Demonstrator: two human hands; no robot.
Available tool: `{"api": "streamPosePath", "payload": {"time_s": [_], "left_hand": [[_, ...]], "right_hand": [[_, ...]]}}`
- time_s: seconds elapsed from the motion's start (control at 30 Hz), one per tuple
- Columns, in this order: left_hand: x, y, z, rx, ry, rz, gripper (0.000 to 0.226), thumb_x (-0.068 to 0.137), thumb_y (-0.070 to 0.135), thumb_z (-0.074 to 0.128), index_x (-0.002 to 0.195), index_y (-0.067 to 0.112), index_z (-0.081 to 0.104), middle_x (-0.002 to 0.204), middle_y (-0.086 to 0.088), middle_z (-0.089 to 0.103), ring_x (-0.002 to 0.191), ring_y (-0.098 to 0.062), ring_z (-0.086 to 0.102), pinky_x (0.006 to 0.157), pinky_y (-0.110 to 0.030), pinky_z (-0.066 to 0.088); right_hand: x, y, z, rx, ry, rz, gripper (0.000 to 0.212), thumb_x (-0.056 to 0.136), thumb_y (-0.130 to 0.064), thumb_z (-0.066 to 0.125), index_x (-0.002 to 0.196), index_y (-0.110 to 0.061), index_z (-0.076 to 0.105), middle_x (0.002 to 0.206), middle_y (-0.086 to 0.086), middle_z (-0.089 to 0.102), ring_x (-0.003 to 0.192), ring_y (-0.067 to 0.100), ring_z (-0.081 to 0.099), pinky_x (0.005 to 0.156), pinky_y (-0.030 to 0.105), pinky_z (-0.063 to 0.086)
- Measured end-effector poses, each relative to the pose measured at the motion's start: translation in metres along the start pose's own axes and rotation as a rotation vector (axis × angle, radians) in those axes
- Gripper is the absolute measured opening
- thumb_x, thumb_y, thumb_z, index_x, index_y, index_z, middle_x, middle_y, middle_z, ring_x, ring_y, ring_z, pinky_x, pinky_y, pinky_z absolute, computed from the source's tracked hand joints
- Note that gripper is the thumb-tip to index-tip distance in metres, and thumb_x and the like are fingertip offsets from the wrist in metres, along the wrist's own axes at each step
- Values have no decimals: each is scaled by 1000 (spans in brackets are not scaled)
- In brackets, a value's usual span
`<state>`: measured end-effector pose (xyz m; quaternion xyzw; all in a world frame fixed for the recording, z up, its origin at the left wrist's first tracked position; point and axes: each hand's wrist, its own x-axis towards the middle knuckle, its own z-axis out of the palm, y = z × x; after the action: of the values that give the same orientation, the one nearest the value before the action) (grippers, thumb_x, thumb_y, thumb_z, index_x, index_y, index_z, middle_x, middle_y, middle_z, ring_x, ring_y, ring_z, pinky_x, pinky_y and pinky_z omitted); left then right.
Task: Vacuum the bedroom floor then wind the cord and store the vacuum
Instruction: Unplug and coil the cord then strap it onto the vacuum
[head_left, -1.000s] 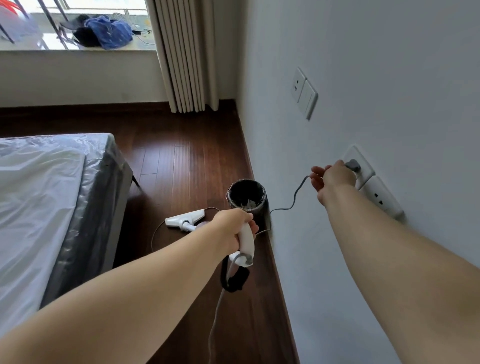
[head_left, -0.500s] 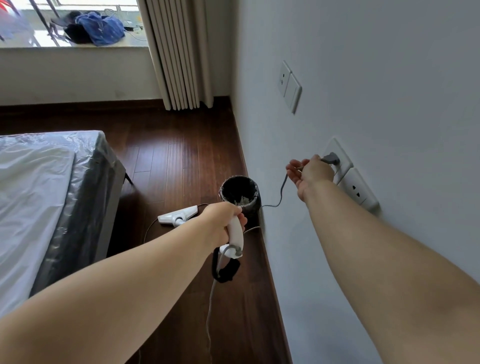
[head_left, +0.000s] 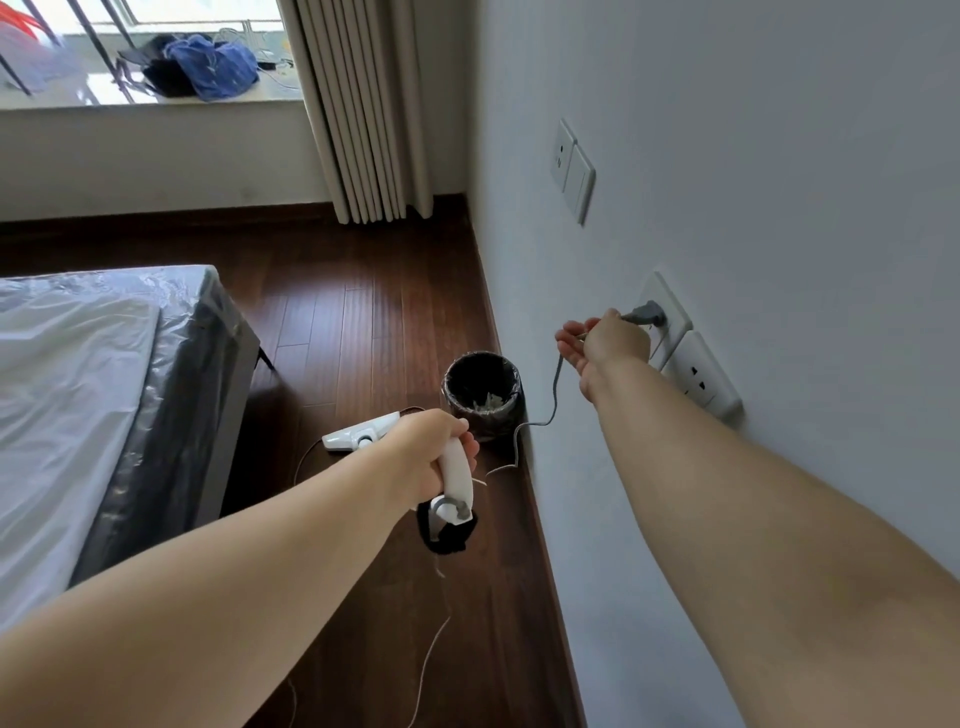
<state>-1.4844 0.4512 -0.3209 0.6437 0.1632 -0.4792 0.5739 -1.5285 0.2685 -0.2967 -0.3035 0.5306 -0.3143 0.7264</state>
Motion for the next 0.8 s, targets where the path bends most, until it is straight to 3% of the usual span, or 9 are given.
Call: {"api": "streamPosePath", "payload": {"time_s": [0.1, 0.23, 0.3, 0.4, 0.5, 0.6, 0.73, 0.8], "left_hand": [[-6, 0, -2, -4, 5, 5, 5, 95, 1, 51, 90, 2, 53, 71, -8, 55, 61, -16, 55, 62, -31, 50], [-11, 0, -5, -5, -5, -3, 16, 97, 2, 49, 81, 3, 52, 68, -7, 51, 60, -15, 51, 64, -29, 47], [-15, 4, -12, -25, -20, 0, 17, 98, 3, 48, 81, 3, 53, 69, -7, 51, 62, -14, 51, 64, -27, 47], [-18, 9, -32, -53, -25, 9, 12, 97, 4, 50, 87, 3, 56, 71, -7, 53, 63, -13, 53, 64, -27, 49], [-23, 9, -49, -67, -37, 8, 7, 97, 5, 53, 90, 4, 55, 72, -7, 54, 63, -14, 55, 64, -28, 51], [-30, 5, -71, -75, -55, 11, 11, 97, 10, 54, 87, 6, 56, 73, -6, 55, 64, -14, 56, 66, -27, 49], [-39, 1, -105, -40, -59, 68, 19, 99, 24, 53, 93, 7, 59, 83, -6, 62, 72, -17, 61, 61, -26, 49], [-43, 2, -123, -36, -56, 112, 25, 97, 27, 54, 102, 4, 61, 95, -10, 67, 80, -23, 66, 68, -30, 53]], "right_hand": [[5, -3, 8, 60, 2, 59, 40, 105, -28, 33, 71, -9, 45, 70, 10, 57, 55, 20, 56, 60, 27, 53], [-28, 65, 31, -136, -148, 150, 38, 104, -25, 33, 73, -8, 47, 74, 11, 59, 63, 21, 59, 82, 35, 55], [-35, 94, 31, -126, -199, 216, 38, 104, -23, 32, 73, -7, 46, 82, 14, 59, 71, 25, 59, 89, 38, 52], [-26, 104, 29, -301, -285, 296, 34, 105, -18, 28, 78, -6, 45, 82, 14, 57, 91, 30, 58, 86, 36, 48], [-32, 101, 37, -508, -365, 258, 21, 99, -3, 32, 89, -1, 51, 79, 13, 56, 82, 29, 60, 81, 34, 48], [-64, 105, 45, -666, -519, 265, 19, 89, 7, 35, 85, 1, 53, 81, 15, 58, 77, 28, 60, 83, 37, 51], [-106, 121, 46, -793, -684, 335, 17, 81, 6, 38, 81, -2, 53, 74, 12, 58, 67, 24, 60, 89, 41, 51], [-130, 129, 49, -786, -787, 347, 13, 83, -2, 43, 82, -4, 56, 75, 10, 59, 71, 24, 60, 90, 42, 50]]}}
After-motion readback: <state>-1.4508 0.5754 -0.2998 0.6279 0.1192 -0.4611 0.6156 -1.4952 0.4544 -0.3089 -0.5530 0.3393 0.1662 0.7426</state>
